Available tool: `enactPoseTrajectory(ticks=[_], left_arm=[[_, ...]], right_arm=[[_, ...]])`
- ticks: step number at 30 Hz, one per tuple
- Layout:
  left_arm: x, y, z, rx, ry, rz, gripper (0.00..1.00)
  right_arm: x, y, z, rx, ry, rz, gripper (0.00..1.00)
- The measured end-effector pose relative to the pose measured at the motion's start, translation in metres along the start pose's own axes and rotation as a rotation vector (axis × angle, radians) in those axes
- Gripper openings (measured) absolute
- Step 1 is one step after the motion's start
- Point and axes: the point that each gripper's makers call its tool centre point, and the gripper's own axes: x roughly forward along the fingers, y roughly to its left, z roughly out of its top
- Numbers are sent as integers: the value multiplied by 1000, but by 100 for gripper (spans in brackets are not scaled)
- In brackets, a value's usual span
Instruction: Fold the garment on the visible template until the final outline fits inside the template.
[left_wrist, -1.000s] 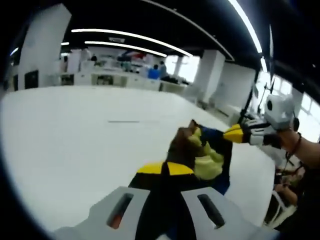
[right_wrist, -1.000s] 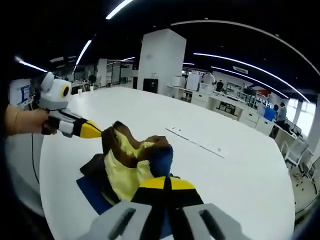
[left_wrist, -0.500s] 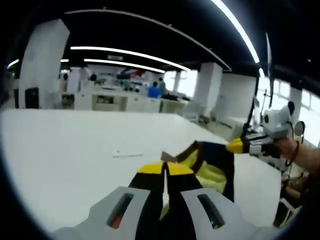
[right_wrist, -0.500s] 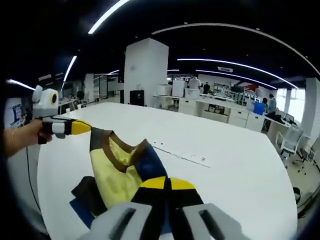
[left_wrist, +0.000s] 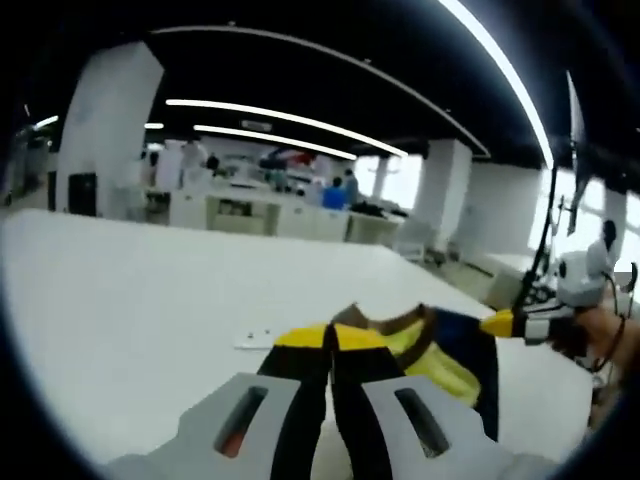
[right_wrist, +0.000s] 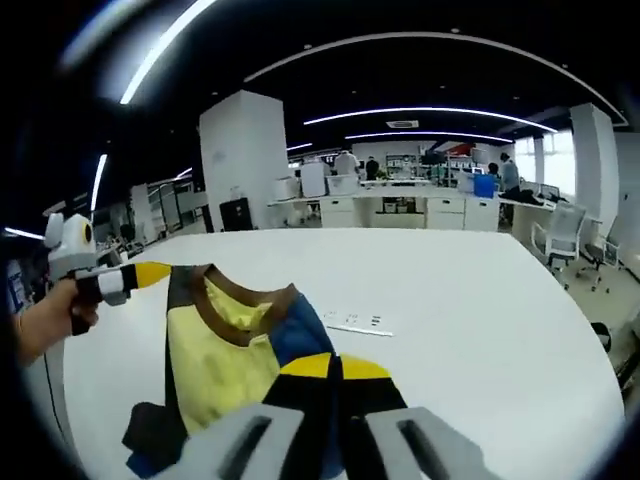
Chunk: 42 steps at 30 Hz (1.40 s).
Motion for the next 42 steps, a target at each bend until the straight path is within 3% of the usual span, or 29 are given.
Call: enactPoseTrajectory(ticks=[3,7,9,10,12,16,18,21,27,32,36,42], left_arm=[[14,9,-9,-44,12,9,0],[33,24,-23,-45,33,33,0],[38,29,-28,29,40,32,0],[41,33,-33,55,58,49,0],[48,37,-44,49,83,64,0],[57,47,-59,13,106,83,0],[61,51,-66,16,122,93,0],[65,58,-77,13,148,108,0],[72,64,-101,-2,209,132,0],[74,61,-113,14,249,120,0],[69,61,-120,39,289,120,3],[64,63,-113,64,285,127,25]], right_arm=[[10,-11,-6,36,7,-36,0],[29,-24,-18,100,21,-51,0],[42,-18,-21,253,3,-13,0],[48,-19,-24,286,12,-16,0],[56,-21,-25,235,3,-40,0],[70,-17,-35,222,22,-35,0],[74,-25,-46,150,63,-71,0],[79,-28,-53,136,84,-84,0],[85,-38,-76,9,174,-125,0],[88,-35,-88,31,209,-121,0],[87,-37,-86,47,199,-135,0],[83,-29,-65,71,136,-140,28]])
